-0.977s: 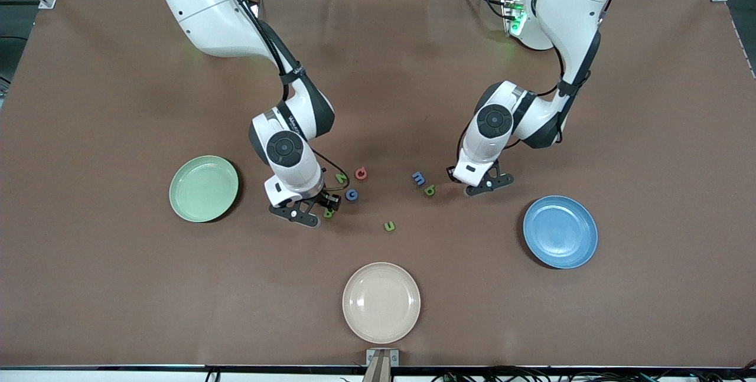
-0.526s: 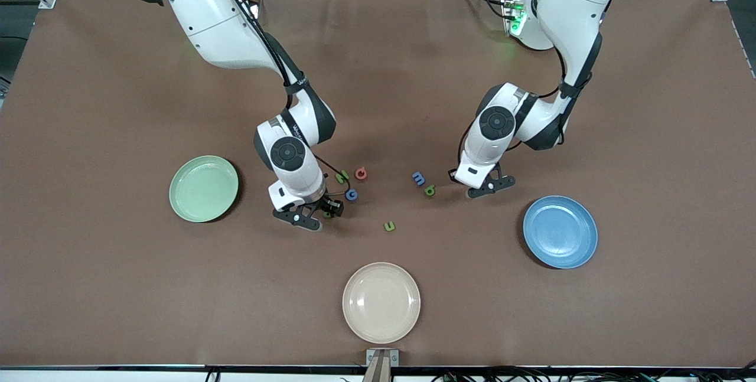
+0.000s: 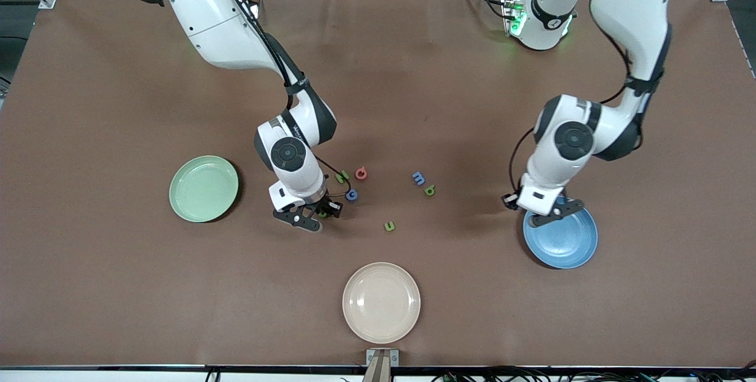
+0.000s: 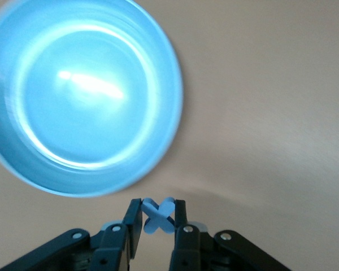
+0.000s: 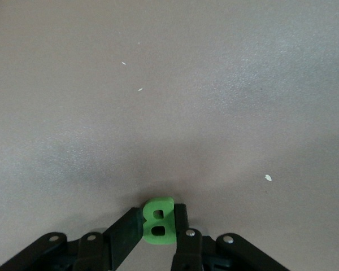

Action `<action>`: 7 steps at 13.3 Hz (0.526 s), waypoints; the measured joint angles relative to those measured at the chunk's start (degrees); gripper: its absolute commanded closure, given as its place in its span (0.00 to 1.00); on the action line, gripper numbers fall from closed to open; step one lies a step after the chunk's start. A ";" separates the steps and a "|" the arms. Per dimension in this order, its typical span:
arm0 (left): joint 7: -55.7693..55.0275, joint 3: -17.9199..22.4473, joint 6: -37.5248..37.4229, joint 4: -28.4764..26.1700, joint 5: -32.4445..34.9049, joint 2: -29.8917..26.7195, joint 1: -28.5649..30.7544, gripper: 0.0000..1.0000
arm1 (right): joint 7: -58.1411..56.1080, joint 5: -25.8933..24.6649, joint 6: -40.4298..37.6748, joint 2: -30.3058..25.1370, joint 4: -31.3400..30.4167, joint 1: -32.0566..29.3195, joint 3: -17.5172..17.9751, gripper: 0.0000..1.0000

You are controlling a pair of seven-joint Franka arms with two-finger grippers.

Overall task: Sort upper and lower case letters into plates
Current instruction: 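Place the blue x on the blue plate with the left gripper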

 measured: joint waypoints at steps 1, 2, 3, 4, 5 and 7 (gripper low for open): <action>1.62 0.00 -0.17 0.05 0.52 -0.30 1.30 1.00 | 0.04 0.00 0.00 0.01 0.00 0.00 0.00 0.35; 3.53 -0.01 -0.17 0.42 1.34 -0.25 2.74 0.98 | 0.09 0.00 0.01 0.05 0.00 0.00 0.02 0.27; 6.06 -0.01 -0.16 1.08 1.92 0.02 4.42 0.92 | 0.15 0.00 0.02 0.15 0.01 0.00 0.01 0.27; 9.16 -0.02 -0.16 2.12 2.07 0.69 6.18 0.83 | 0.21 0.00 0.02 0.27 0.00 0.00 -0.03 0.27; 11.80 -0.02 -0.16 3.19 2.08 1.79 7.72 0.61 | 0.23 0.01 0.03 0.40 0.00 0.00 -0.09 0.27; 14.77 -0.02 -0.15 5.10 2.10 4.70 9.75 0.00 | 0.24 0.00 0.04 0.42 0.02 0.00 -0.11 0.38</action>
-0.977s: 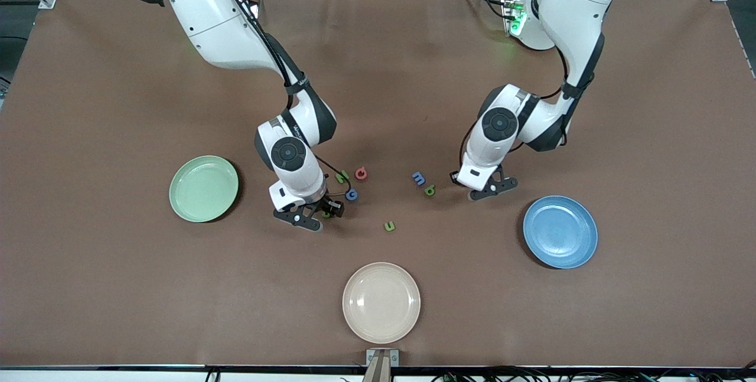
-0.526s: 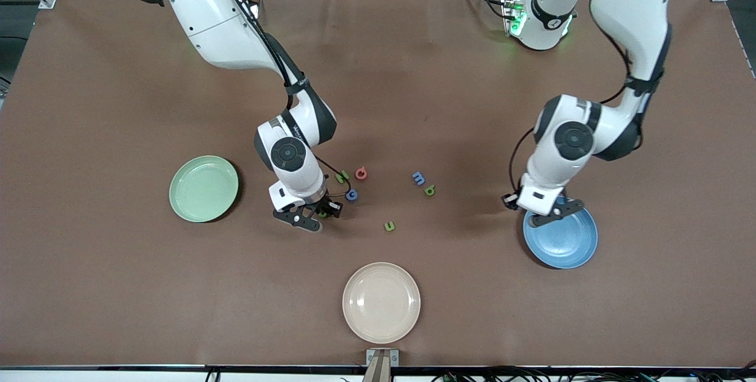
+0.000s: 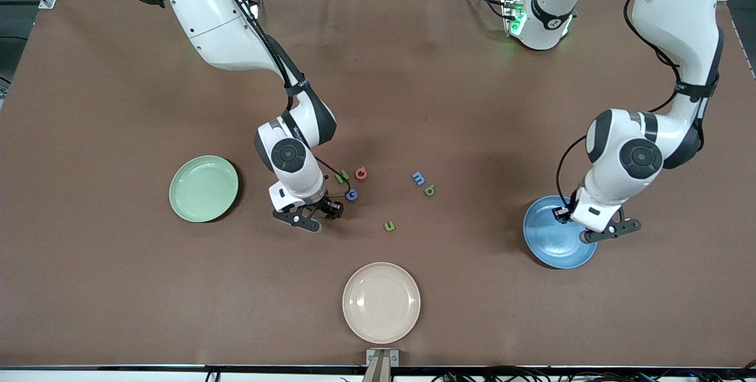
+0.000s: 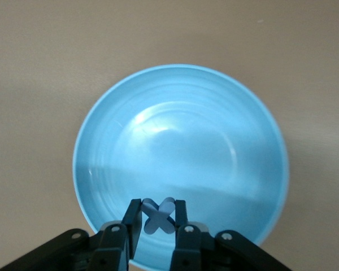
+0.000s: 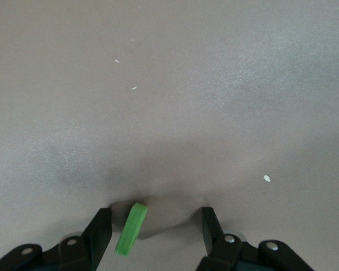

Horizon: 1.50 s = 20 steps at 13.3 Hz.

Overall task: Sort upper and lower case letters into plates
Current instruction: 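Place the blue x on the blue plate with the left gripper, then place the green B on the green plate with the right gripper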

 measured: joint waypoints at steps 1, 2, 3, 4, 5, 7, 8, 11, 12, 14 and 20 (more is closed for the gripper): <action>0.76 0.00 0.06 0.78 0.00 1.25 0.68 0.00 | 0.00 0.00 -0.12 -0.02 0.02 0.00 -0.06 0.52; 0.95 -0.07 0.09 1.38 0.00 2.03 0.96 0.00 | 0.00 -0.03 -0.19 -0.02 0.02 0.00 -0.07 0.68; 0.95 -0.31 0.08 1.80 0.00 2.29 0.93 0.00 | 0.00 -0.13 -0.65 -0.10 0.02 0.00 -0.23 0.84; 0.94 -0.81 -0.02 2.22 0.00 2.25 0.77 0.00 | -0.01 -0.13 -0.77 -0.19 0.05 -0.01 -0.39 0.97; 0.66 -1.68 -0.46 2.79 0.00 2.15 0.54 0.00 | 0.00 -0.13 -0.69 -0.22 0.16 -0.01 -0.37 1.00; -1.24 -4.70 -2.29 3.98 0.00 1.88 0.04 0.00 | -0.51 -0.16 -1.15 -0.38 0.20 -0.04 -0.52 1.00; -2.43 -6.57 -3.41 4.71 0.00 1.80 -0.27 0.00 | -1.71 -0.17 -1.33 -0.43 0.19 -0.24 -0.56 1.00; -6.79 -10.12 -5.92 6.53 0.00 1.88 -3.32 0.01 | -10.51 -0.20 -8.23 -2.42 0.03 -3.44 -1.31 1.00; -8.82 -10.22 -6.16 6.57 0.00 2.24 -5.50 0.01 | -15.23 -0.20 -10.96 -4.51 -0.34 -5.91 -1.52 1.00; -14.39 -10.24 -6.19 7.35 0.00 4.33 -10.34 0.03 | -26.80 -0.19 -14.41 -11.29 -4.16 -12.44 -1.63 1.00; -28.37 -10.17 -6.18 11.42 0.00 10.43 -20.24 0.13 | -47.15 -0.15 -9.98 -21.41 -23.20 -26.56 -1.53 0.20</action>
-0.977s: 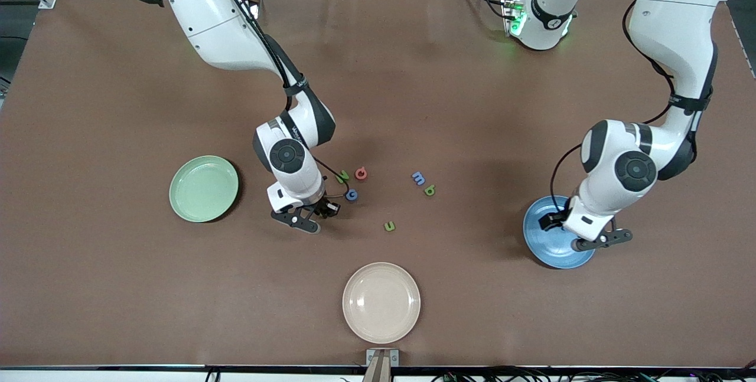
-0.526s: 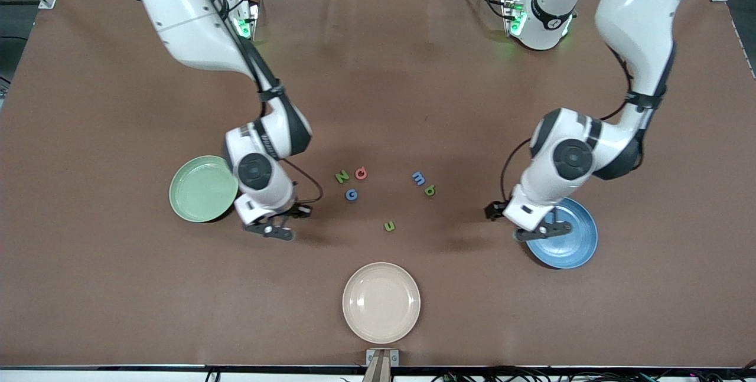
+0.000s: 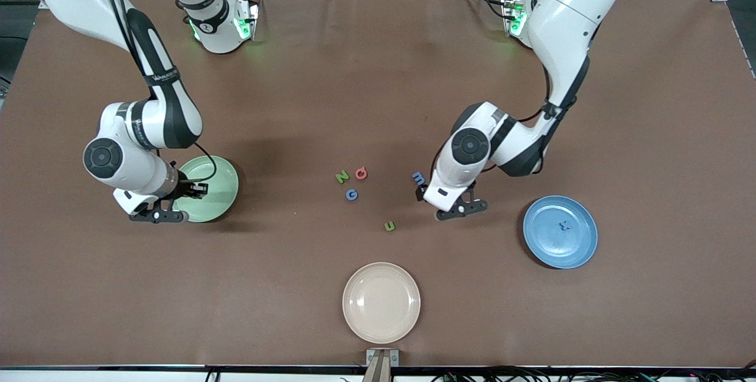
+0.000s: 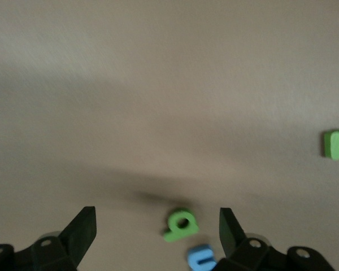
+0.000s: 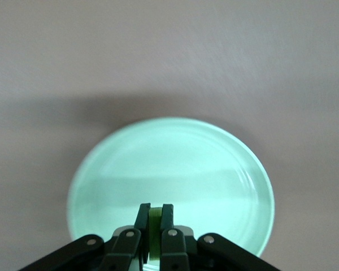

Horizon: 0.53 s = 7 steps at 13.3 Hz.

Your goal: Sort upper and lower case letters into plates

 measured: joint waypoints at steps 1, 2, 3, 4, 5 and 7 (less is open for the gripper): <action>-1.89 0.02 0.00 0.02 0.00 0.52 -0.84 0.13 | -0.47 0.00 0.81 0.03 -1.41 -0.48 0.01 0.00; -3.90 0.11 0.00 0.05 0.00 1.10 -1.47 0.15 | -0.53 0.00 0.94 0.02 -1.90 -0.52 0.10 0.00; -5.67 0.16 0.00 0.05 0.00 1.67 -1.80 0.16 | -0.49 0.00 0.95 -0.04 -1.85 -0.50 0.40 0.00; -7.03 0.20 0.01 0.08 0.00 2.10 -1.83 0.18 | 0.04 0.02 0.96 -0.21 -1.64 -0.36 0.80 0.00; -8.18 0.32 0.02 0.14 0.00 2.45 -1.82 0.20 | 1.92 0.06 0.95 -0.44 -1.17 0.21 1.20 0.00; -9.67 0.40 0.02 0.21 0.00 2.93 -1.83 0.28 | 10.25 0.12 0.93 -0.80 0.71 4.21 1.73 0.00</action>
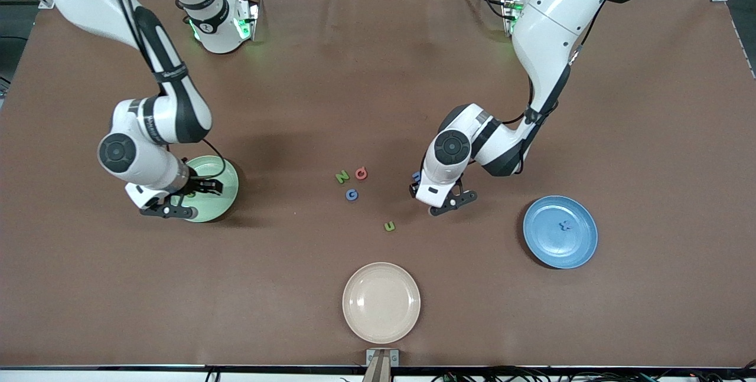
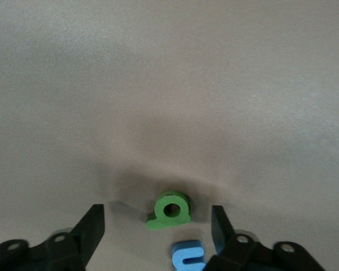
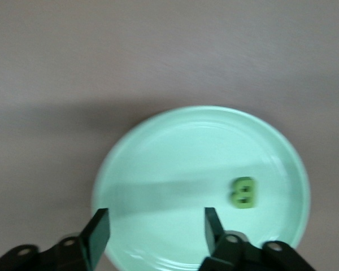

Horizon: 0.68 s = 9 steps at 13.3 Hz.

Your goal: Sort upper and lower case letters into plates

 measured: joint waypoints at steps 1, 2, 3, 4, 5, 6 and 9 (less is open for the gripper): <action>-0.21 0.01 0.00 0.01 0.00 0.15 0.00 0.33 | 5.61 0.08 0.00 0.01 1.25 3.26 0.20 0.00; -0.37 0.03 0.00 0.02 0.00 0.33 0.00 0.41 | 11.49 0.43 0.00 0.25 2.62 7.07 0.41 0.00; -0.38 0.02 0.05 0.12 0.00 0.52 -0.04 0.53 | 17.09 1.00 0.00 1.05 4.30 10.95 0.57 0.00; -0.41 0.02 0.05 0.19 0.00 0.55 -0.11 0.65 | 22.00 1.21 0.02 2.47 6.24 14.36 0.62 0.00; -0.43 0.00 0.06 0.36 0.00 0.56 -0.18 0.76 | 26.09 1.37 0.20 4.39 8.37 17.21 0.63 0.00; -0.43 -0.03 0.06 0.58 0.00 0.55 -0.28 0.85 | 29.51 1.55 0.72 6.59 10.53 19.41 0.61 0.00; -0.42 0.11 -0.03 0.97 0.00 0.55 -0.29 0.99 | 36.31 1.69 2.15 13.40 16.60 24.00 0.55 0.03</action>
